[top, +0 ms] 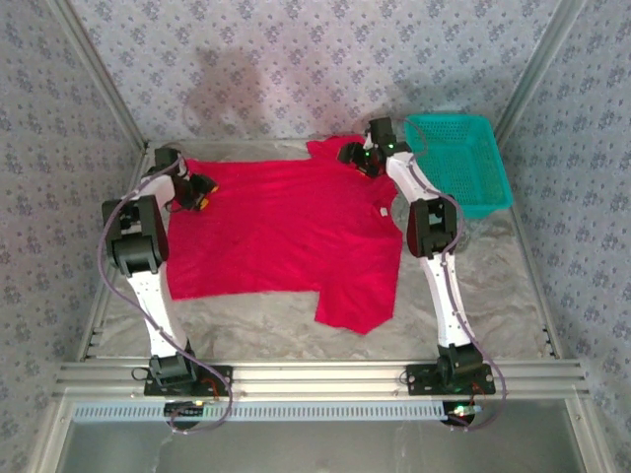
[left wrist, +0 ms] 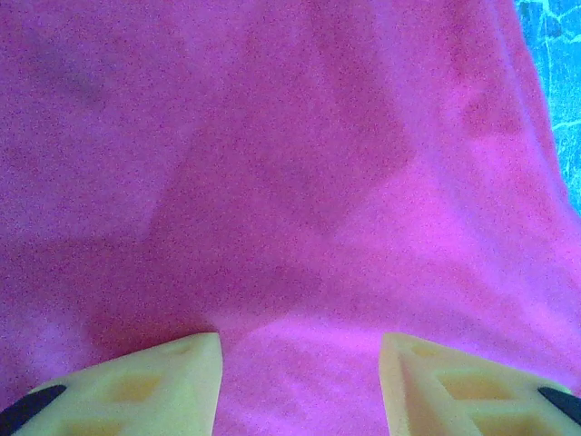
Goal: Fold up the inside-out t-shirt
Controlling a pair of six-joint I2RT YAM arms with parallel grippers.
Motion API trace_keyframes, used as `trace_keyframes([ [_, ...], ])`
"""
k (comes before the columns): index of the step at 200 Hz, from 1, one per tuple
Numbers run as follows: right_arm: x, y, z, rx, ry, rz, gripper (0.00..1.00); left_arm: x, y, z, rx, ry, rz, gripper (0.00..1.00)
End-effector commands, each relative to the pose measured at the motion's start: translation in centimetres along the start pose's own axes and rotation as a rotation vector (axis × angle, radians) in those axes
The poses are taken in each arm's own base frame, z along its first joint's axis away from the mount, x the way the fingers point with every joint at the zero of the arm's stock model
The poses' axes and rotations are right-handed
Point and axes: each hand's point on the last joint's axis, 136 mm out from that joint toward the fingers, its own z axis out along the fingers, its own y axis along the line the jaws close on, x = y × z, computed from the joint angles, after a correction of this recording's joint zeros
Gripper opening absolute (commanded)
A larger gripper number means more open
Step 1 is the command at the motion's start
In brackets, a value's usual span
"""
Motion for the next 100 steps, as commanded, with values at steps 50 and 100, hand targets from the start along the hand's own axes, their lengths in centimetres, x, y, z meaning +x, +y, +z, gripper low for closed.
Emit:
trace_keyframes([
  [50, 9.0, 7.2, -12.3, -0.003, 0.061, -0.229, 0.75, 8.5, 1.9, -11.6, -0.035, -0.061, 0.066, 0.50],
  [100, 16.2, 1.6, -12.7, 0.114, 0.170, -0.219, 0.76, 11.7, 6.9, -9.4, -0.065, 0.024, -0.009, 0.50],
])
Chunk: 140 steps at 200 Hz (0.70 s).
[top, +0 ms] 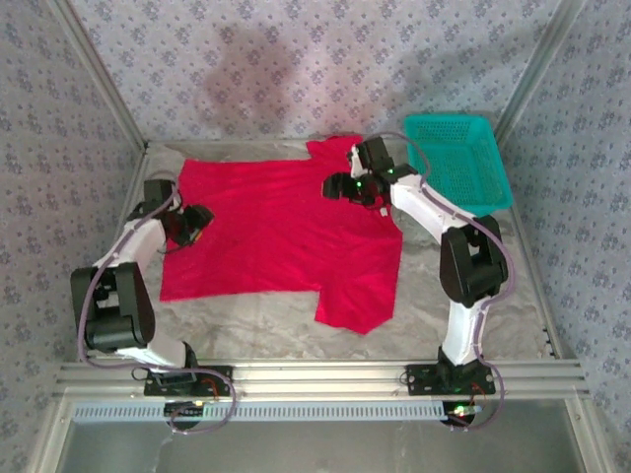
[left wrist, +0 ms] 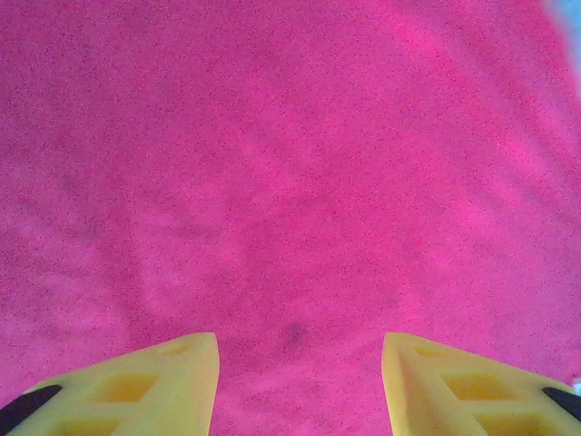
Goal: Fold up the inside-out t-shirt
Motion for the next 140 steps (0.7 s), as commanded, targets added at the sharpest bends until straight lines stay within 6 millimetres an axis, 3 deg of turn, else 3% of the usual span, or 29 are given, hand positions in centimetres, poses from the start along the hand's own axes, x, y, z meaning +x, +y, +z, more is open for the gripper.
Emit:
trace_keyframes([
  [1, 2.6, -4.9, 1.7, 0.115, 0.052, 0.026, 0.76, 0.6, 2.1, 1.5, -0.013, 0.044, -0.049, 0.50],
  [19, 3.0, -7.4, 2.5, 0.153, 0.071, 0.065, 0.76, -0.8, 2.6, 2.7, -0.013, 0.035, -0.086, 0.50],
  [55, 1.5, -11.0, 4.3, 0.195, 0.077, 0.110, 0.77, -4.2, 2.5, 5.2, -0.062, 0.021, -0.083, 0.50],
  [97, 0.5, -14.0, 6.5, 0.242, 0.112, 0.122, 0.77, -6.9, 3.2, 8.1, -0.112, 0.025, -0.078, 0.50],
  [122, -0.4, -13.5, 5.5, 0.245, 0.107, 0.104, 0.77, -7.0, 3.1, 7.3, -0.130, 0.028, -0.075, 0.50],
  [140, -1.0, -11.9, 3.2, 0.227, 0.076, 0.094, 0.77, -7.0, 3.5, 4.5, -0.192, -0.013, -0.061, 0.51],
])
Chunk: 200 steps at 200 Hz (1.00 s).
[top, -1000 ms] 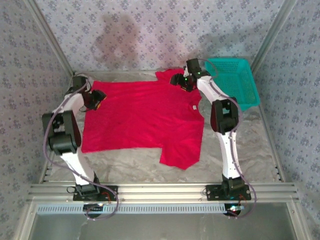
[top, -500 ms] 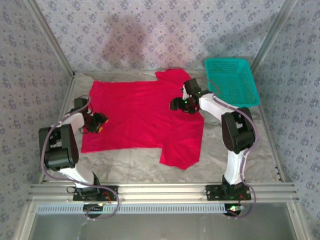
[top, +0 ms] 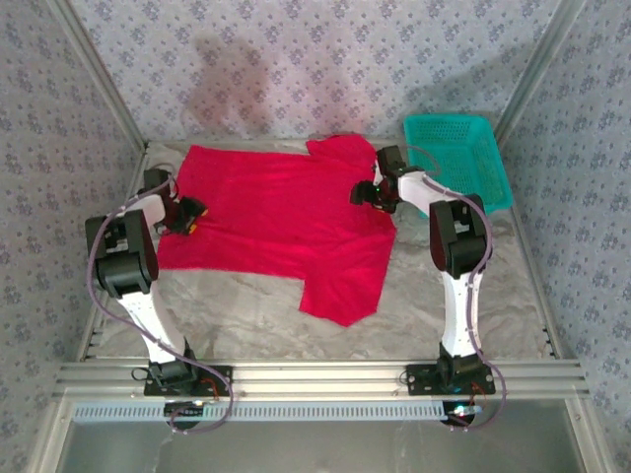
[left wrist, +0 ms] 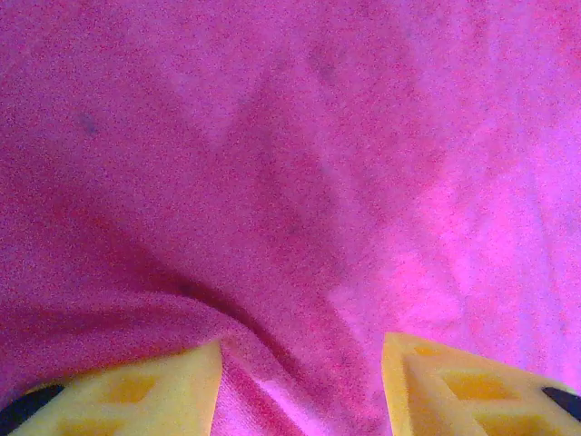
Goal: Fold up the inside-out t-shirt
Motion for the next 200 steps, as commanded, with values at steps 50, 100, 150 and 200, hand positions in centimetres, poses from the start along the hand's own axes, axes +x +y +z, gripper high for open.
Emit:
trace_keyframes([
  [50, 4.7, 3.6, -10.3, -0.024, -0.080, -0.080, 0.77, 3.3, 8.9, -9.2, -0.183, -0.084, -0.133, 0.53],
  [100, 10.8, 2.5, -11.0, -0.019, -0.061, -0.051, 0.73, 4.5, 14.5, -9.2, -0.162, -0.047, -0.335, 0.47],
  [150, 13.1, 1.9, -10.8, -0.026, -0.012, -0.049, 0.72, 3.8, 15.6, -8.1, -0.207, -0.050, -0.353, 0.38],
  [200, 19.4, 1.9, -11.6, -0.007, 0.139, -0.042, 0.62, 3.5, 13.8, -9.1, -0.146, -0.070, -0.346, 0.00],
])
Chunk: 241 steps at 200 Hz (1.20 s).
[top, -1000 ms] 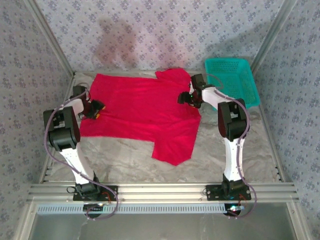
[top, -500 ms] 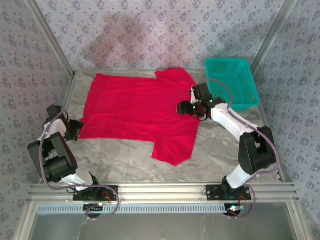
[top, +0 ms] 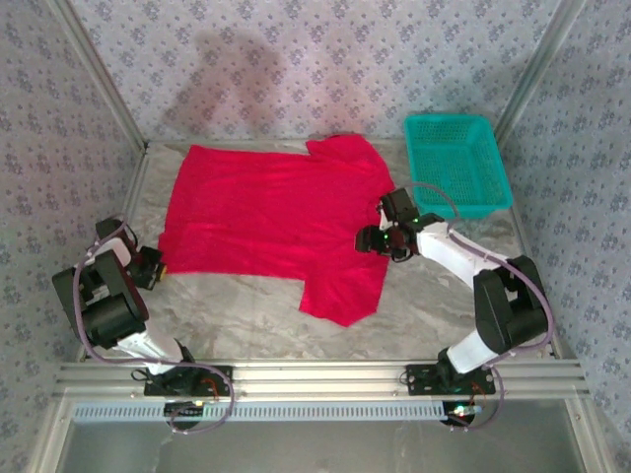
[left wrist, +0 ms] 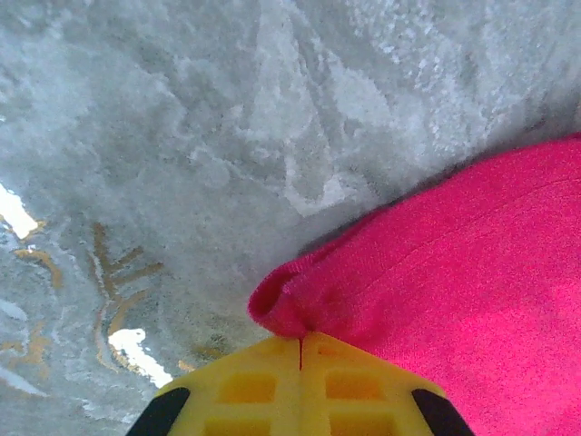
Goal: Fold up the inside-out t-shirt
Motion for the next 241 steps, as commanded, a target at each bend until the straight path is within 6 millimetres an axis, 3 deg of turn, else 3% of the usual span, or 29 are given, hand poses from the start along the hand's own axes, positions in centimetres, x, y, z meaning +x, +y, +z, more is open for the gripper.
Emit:
trace_keyframes([
  [1, 4.6, 0.1, -1.2, 0.021, 0.105, 0.009, 0.61, -0.1, -1.9, -1.5, 0.067, -0.019, 0.010, 0.00],
  [21, 8.7, -0.6, -2.2, 0.068, 0.170, -0.005, 0.51, 0.6, -2.7, -3.1, 0.101, -0.040, 0.033, 0.00],
  [48, 12.9, -1.3, -2.8, 0.085, 0.213, 0.011, 0.52, 1.6, -3.5, -4.4, 0.137, -0.059, 0.066, 0.00],
  [72, 14.9, -1.1, -2.1, 0.047, 0.235, 0.054, 0.60, 2.3, -3.9, -4.4, 0.156, -0.037, 0.080, 0.00],
  [90, 15.0, -0.1, -0.9, -0.001, 0.220, 0.076, 0.62, 2.7, -4.0, -4.3, 0.163, -0.017, 0.090, 0.00],
  [113, 14.9, 0.0, 0.4, 0.024, 0.222, 0.090, 0.60, 2.9, -3.9, -4.9, 0.163, -0.021, 0.104, 0.00],
  [125, 14.7, 0.0, 0.9, 0.043, 0.222, 0.094, 0.54, 2.9, -3.9, -5.3, 0.164, -0.029, 0.111, 0.00],
  [152, 13.9, -0.1, 0.2, 0.094, 0.203, 0.076, 0.19, 2.9, -4.0, -6.4, 0.179, -0.050, 0.119, 0.00],
  [167, 12.9, 0.0, -1.1, 0.126, 0.184, 0.047, 0.09, 2.9, -4.2, -6.8, 0.194, -0.057, 0.121, 0.00],
  [177, 12.9, 0.4, -2.0, 0.131, 0.212, 0.048, 0.08, 3.0, -4.4, -7.0, 0.204, -0.060, 0.122, 0.00],
  [196, 10.5, 2.4, -2.4, 0.071, 0.204, 0.047, 0.08, 2.9, -4.8, -7.3, 0.222, -0.064, 0.122, 0.00],
  [229, 6.1, 5.2, 0.3, 0.069, 0.243, -0.013, 0.10, 2.9, -5.0, -7.3, 0.228, -0.062, 0.124, 0.00],
  [241, 4.0, 6.7, 1.3, 0.063, 0.247, -0.053, 0.16, 3.0, -4.9, -7.1, 0.227, -0.058, 0.125, 0.00],
])
